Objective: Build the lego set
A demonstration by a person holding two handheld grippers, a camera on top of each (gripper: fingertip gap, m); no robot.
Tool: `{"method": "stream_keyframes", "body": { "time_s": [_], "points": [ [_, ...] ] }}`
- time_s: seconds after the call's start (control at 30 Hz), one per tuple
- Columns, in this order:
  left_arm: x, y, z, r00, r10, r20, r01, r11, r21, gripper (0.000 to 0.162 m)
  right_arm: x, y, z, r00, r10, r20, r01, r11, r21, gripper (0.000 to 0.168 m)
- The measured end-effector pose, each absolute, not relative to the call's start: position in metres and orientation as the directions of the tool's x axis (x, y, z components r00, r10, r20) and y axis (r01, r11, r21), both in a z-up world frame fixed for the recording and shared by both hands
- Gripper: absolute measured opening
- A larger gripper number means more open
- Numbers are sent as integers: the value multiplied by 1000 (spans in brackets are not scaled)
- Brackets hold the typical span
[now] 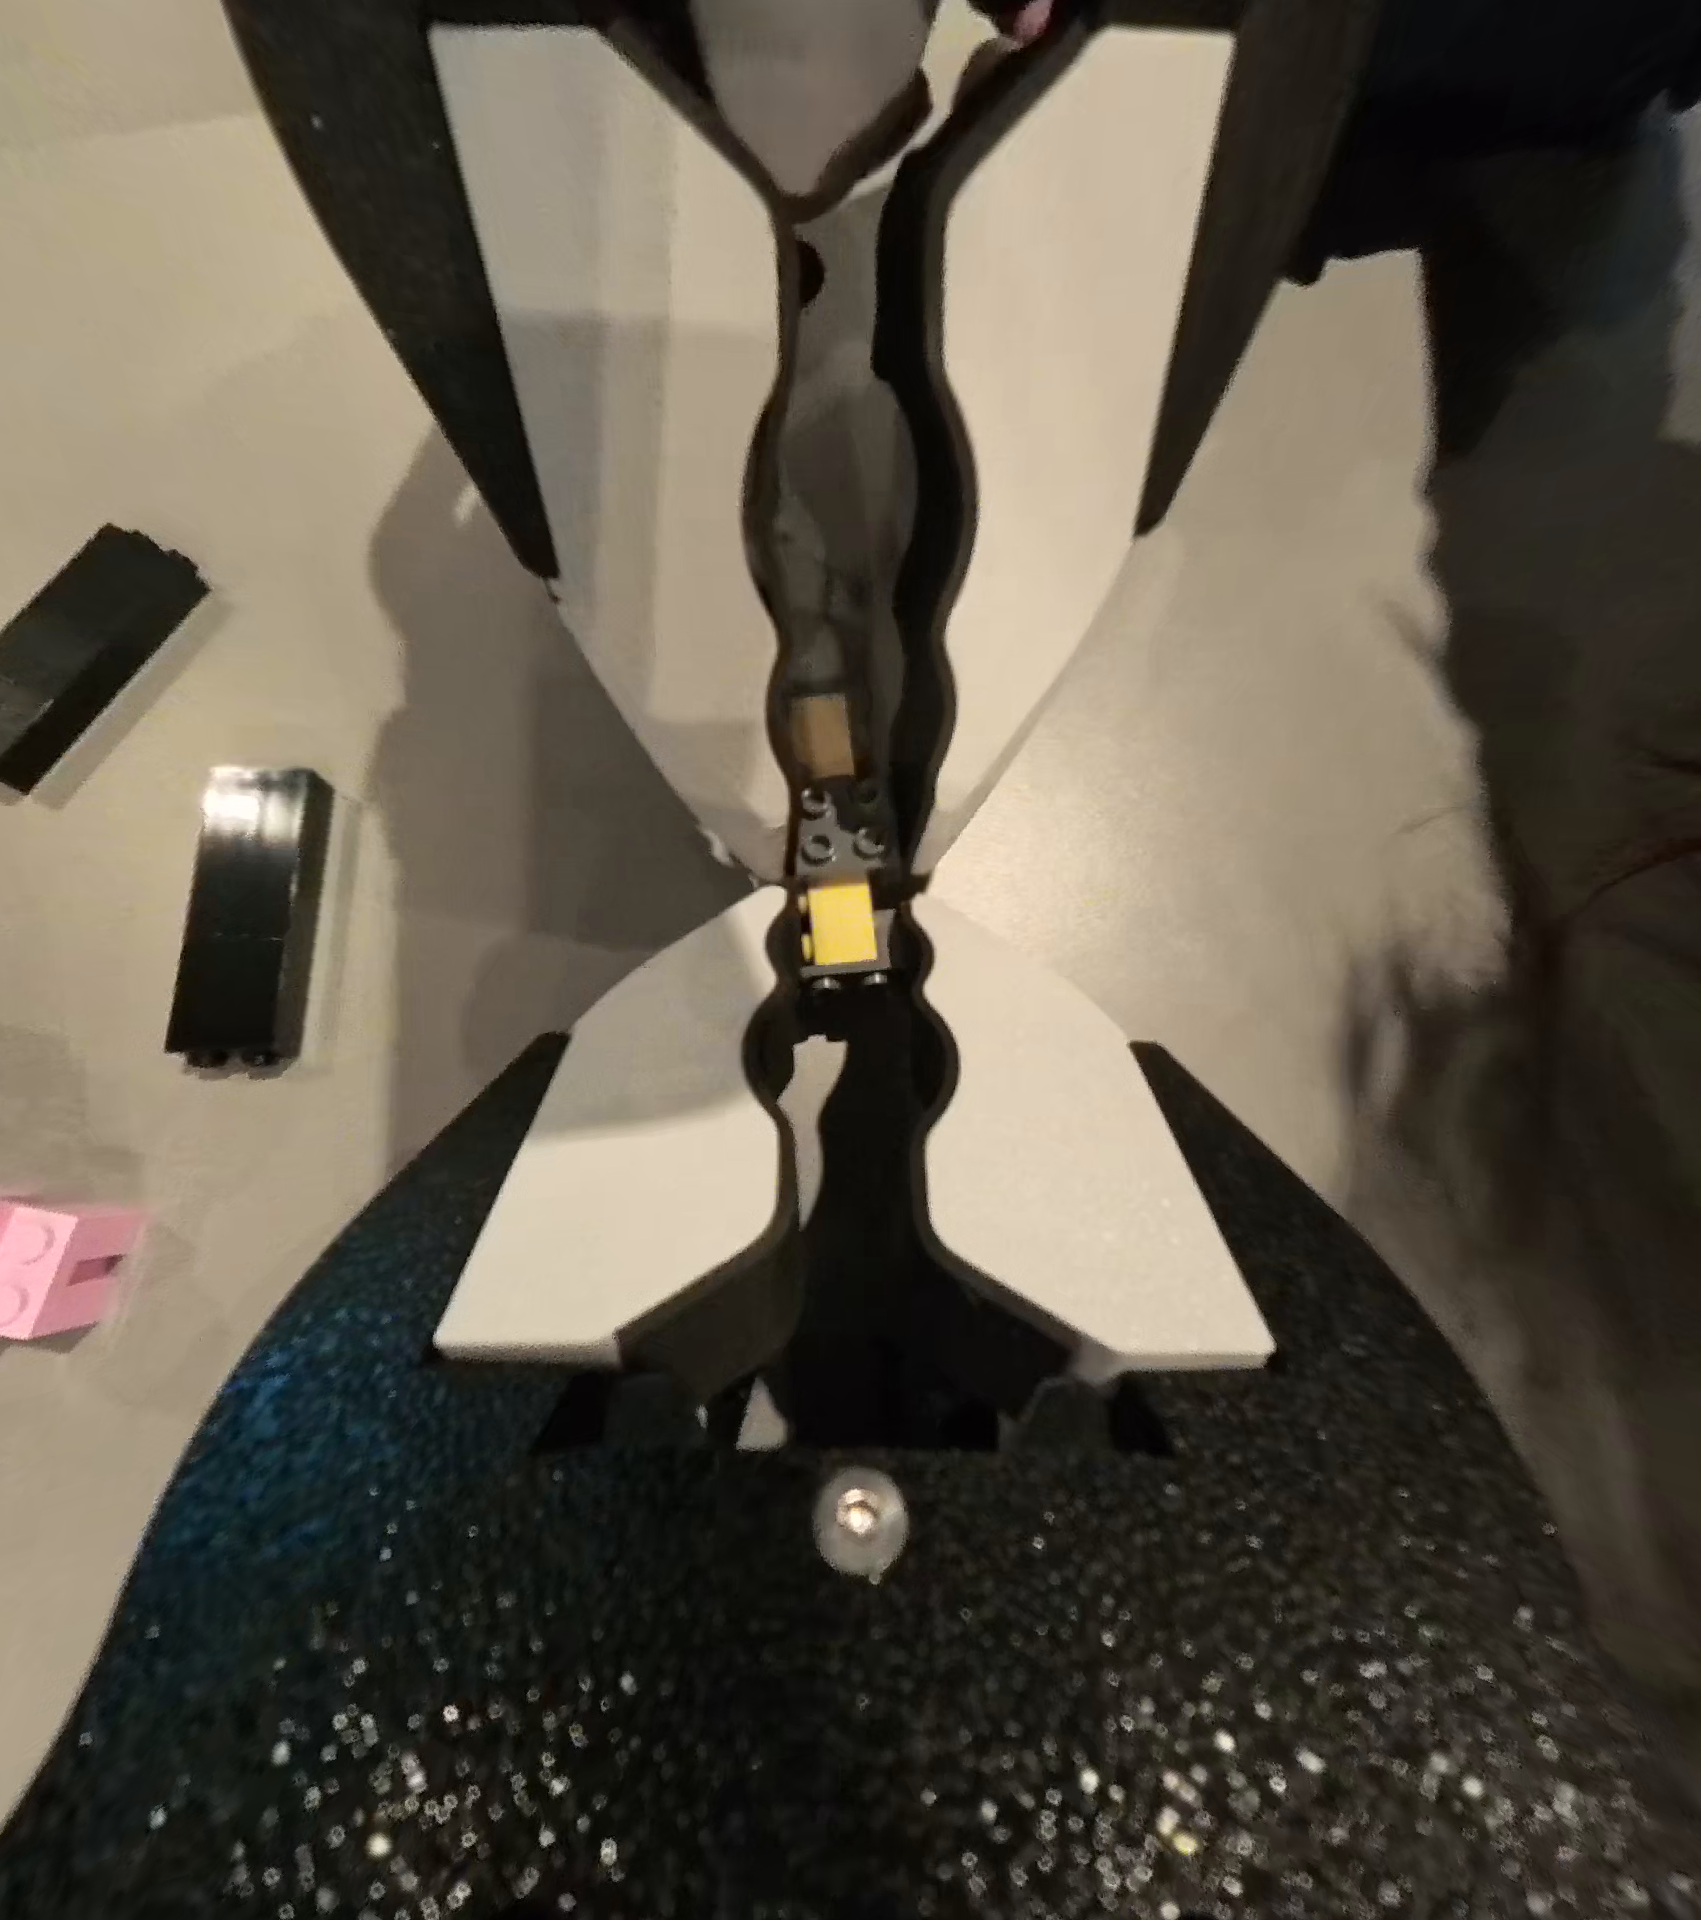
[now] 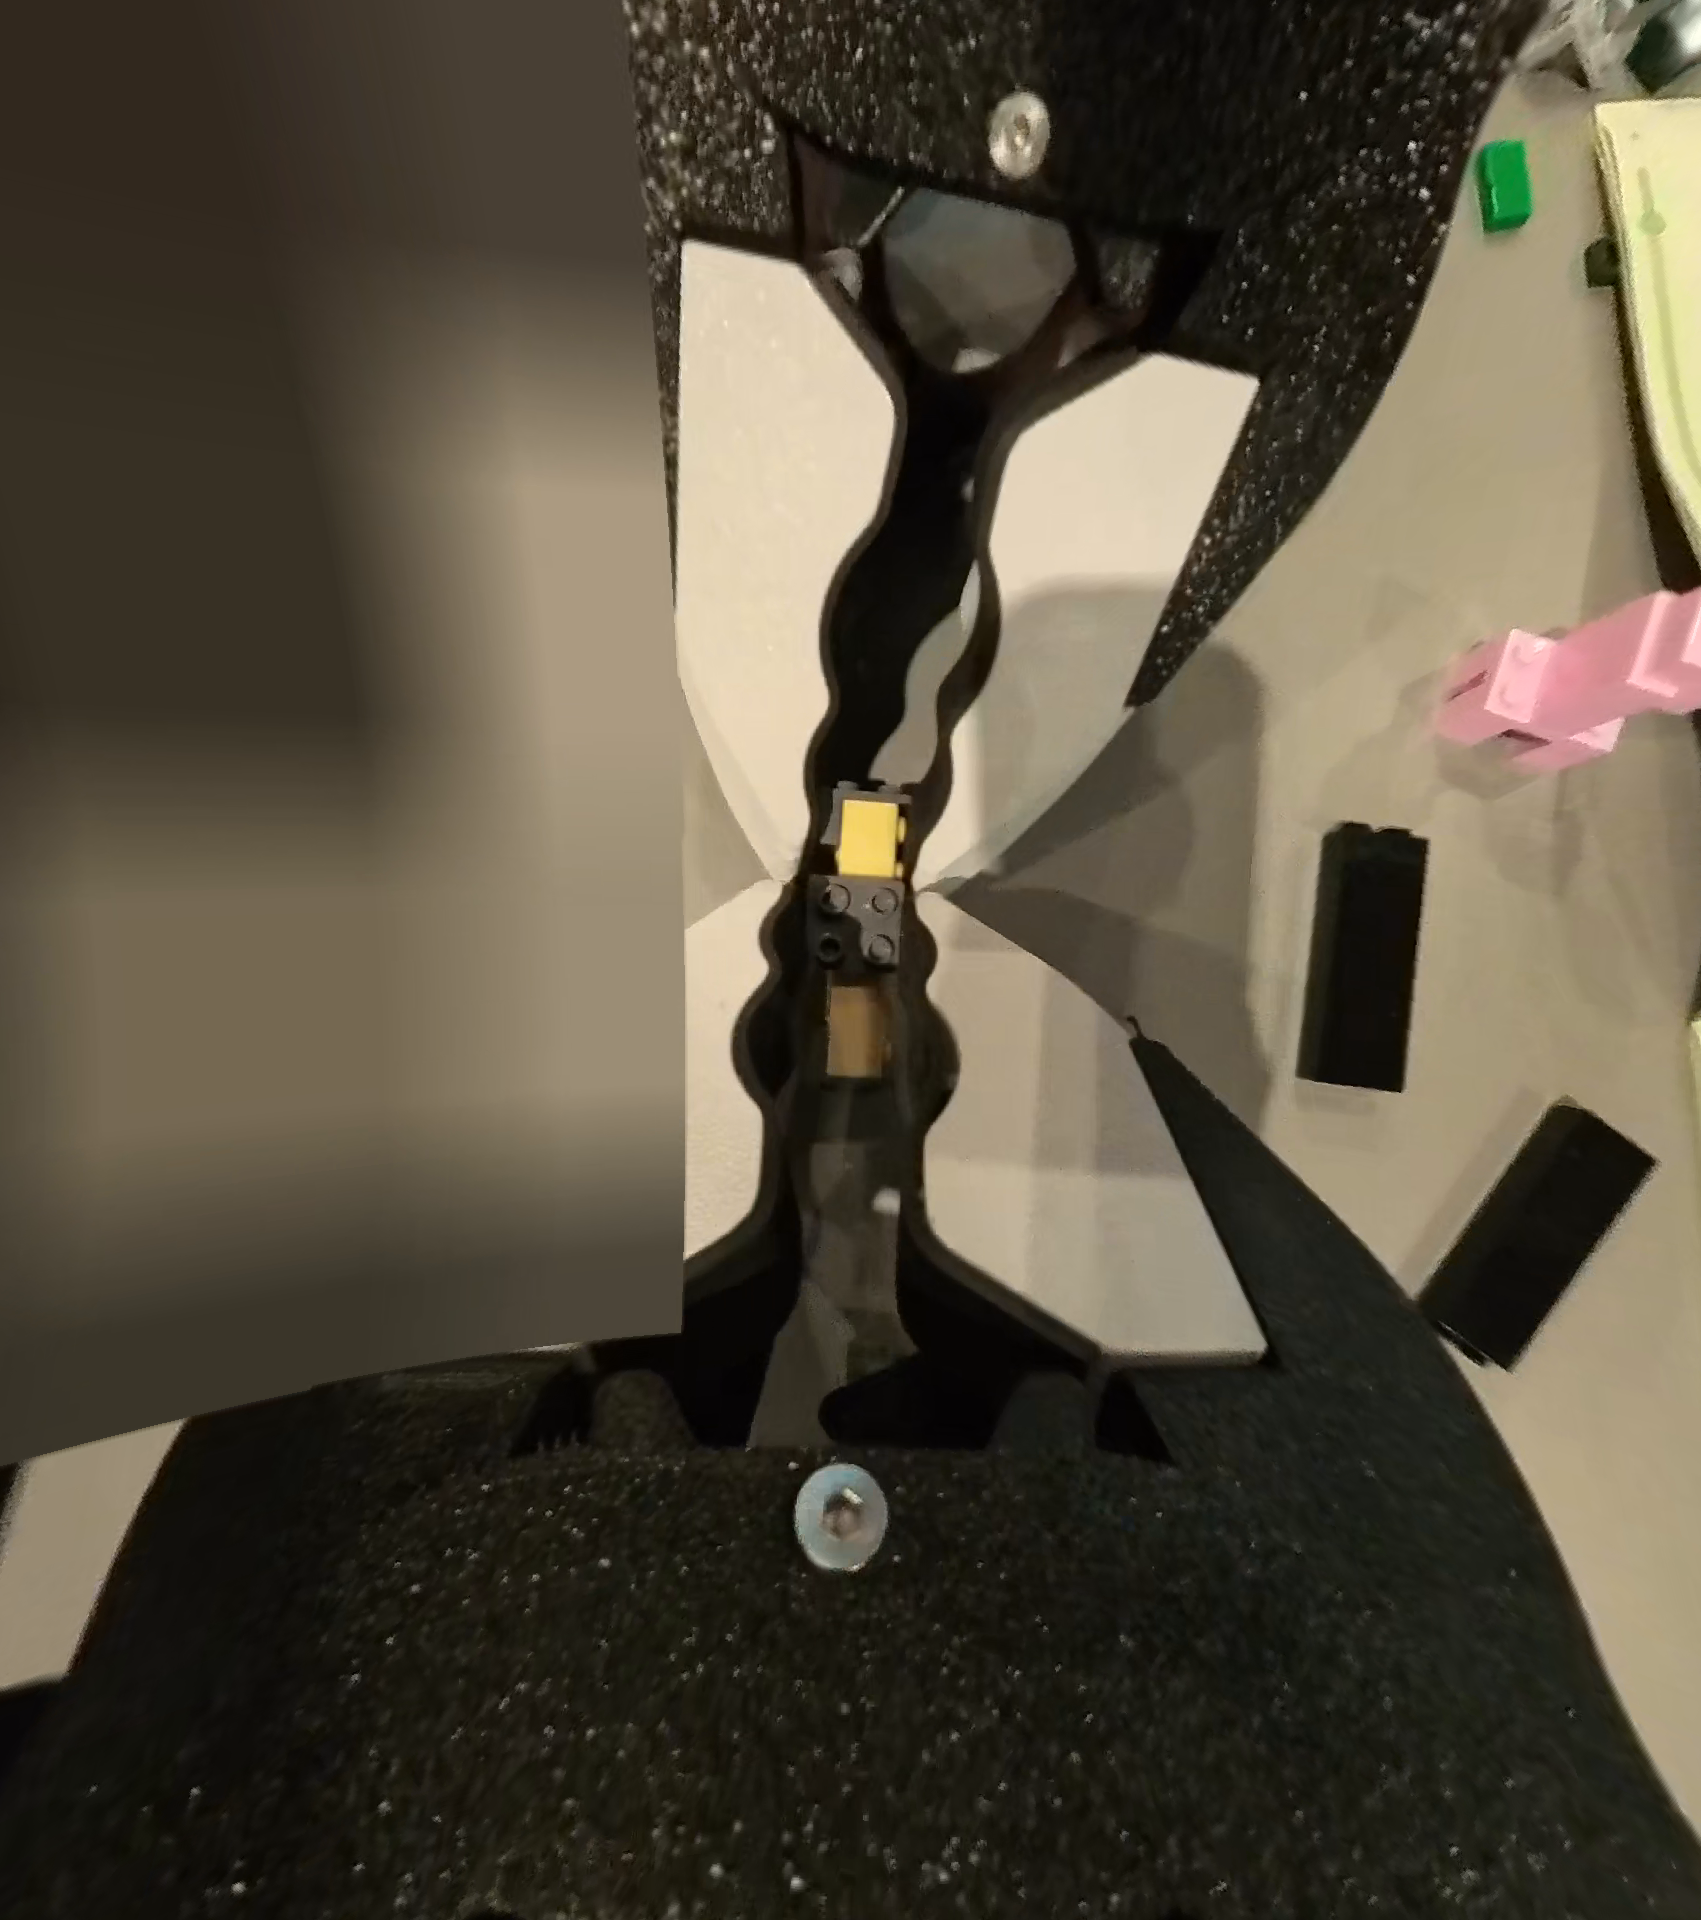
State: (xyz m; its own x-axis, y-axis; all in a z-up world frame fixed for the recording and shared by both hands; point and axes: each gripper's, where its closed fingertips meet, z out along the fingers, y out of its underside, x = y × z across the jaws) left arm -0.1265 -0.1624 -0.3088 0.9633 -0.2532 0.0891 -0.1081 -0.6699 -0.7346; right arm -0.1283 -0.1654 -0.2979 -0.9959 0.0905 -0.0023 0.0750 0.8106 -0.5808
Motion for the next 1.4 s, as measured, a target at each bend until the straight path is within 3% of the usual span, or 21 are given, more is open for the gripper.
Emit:
{"method": "stream_keyframes", "body": {
  "time_s": [0.13, 0.53, 0.77, 1.07, 1.4],
  "points": [
    [-126, -162, -309, 965, -252, 78, -113, -661, -742, 17, -128, -166, -297, -994, 87, 63, 36, 822, -569, 16],
    [-130, -158, -308, 972, -221, 76, -87, -646, -758, 16, -124, -159, -284, -987, 145, 71, 59, 732, -679, 16],
    [-133, -157, -308, 979, -202, 36, -106, -644, -757, 17, -129, -155, -261, -959, 269, 93, 68, 534, -843, 16],
    [-133, -157, -309, 980, -198, 8, -123, -641, -758, 17, -150, -125, -245, -845, 472, 251, -3, 465, -885, 16],
    [-138, -153, -308, 988, -149, -46, -131, -636, -760, 23, -149, -103, -247, -849, 512, 126, 51, 317, -947, 16]
  ]
}}
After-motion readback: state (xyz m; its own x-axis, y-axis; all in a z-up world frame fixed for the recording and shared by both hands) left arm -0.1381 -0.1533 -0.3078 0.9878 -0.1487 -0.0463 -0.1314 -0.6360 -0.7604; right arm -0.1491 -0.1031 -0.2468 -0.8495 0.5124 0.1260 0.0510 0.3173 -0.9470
